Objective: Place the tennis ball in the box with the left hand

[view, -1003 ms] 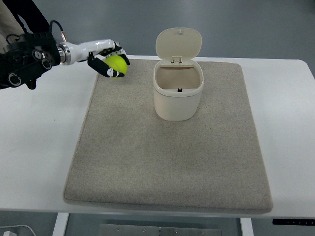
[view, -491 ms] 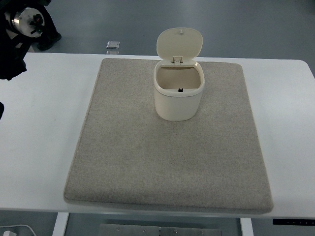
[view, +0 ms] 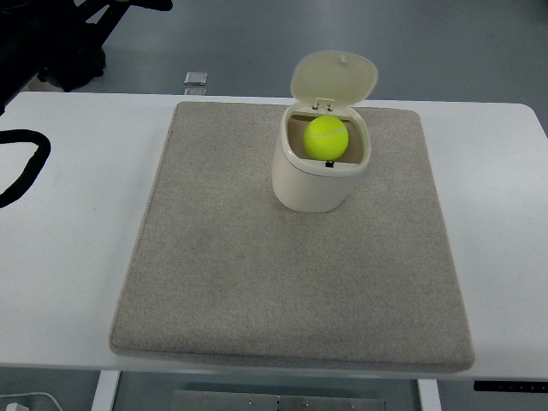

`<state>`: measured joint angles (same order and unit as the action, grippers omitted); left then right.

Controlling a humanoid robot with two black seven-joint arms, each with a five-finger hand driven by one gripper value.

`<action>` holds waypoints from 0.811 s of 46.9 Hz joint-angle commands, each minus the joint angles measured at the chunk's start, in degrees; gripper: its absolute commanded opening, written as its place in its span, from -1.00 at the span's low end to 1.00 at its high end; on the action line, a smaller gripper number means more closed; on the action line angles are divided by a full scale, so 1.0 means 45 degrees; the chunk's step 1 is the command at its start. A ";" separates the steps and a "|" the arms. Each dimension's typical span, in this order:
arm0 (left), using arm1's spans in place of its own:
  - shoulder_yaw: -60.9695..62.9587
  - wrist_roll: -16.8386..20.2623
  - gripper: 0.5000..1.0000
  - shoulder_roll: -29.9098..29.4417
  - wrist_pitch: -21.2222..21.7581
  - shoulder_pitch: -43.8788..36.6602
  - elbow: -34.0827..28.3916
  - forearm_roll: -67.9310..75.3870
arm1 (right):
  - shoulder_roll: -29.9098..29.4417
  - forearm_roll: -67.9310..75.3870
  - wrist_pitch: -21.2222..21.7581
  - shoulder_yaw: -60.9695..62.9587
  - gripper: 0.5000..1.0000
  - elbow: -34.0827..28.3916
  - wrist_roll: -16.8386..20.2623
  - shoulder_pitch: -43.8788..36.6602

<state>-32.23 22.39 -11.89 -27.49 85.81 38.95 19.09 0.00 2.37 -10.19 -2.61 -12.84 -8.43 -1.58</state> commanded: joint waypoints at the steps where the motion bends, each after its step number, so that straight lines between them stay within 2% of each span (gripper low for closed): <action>1: 0.0247 -0.0014 -1.00 0.0045 -0.0062 -0.0163 0.0055 0.0600 | 0.0000 0.0000 0.0000 -0.0005 0.75 0.0001 -0.0001 0.0000; 16: 0.0696 -0.0014 -1.00 0.0104 -0.0160 -0.0437 0.0406 0.0659 | 0.0000 0.0000 0.0000 -0.0005 0.75 0.0001 -0.0001 0.0000; 23: 0.1495 -0.0033 -1.00 0.0124 -0.0589 -0.0417 0.0856 0.1575 | 0.0000 0.0000 0.0000 0.0014 0.75 0.0001 -0.0001 0.0000; 38: 0.2843 -0.0072 -1.00 0.0085 -0.0941 -0.0457 0.0856 0.2202 | 0.0000 0.0000 0.0000 0.0014 0.75 0.0001 -0.0001 0.0000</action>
<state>-22.03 22.09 -11.49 -31.60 83.71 42.89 28.44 0.00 2.37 -10.20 -2.60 -12.83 -8.44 -1.58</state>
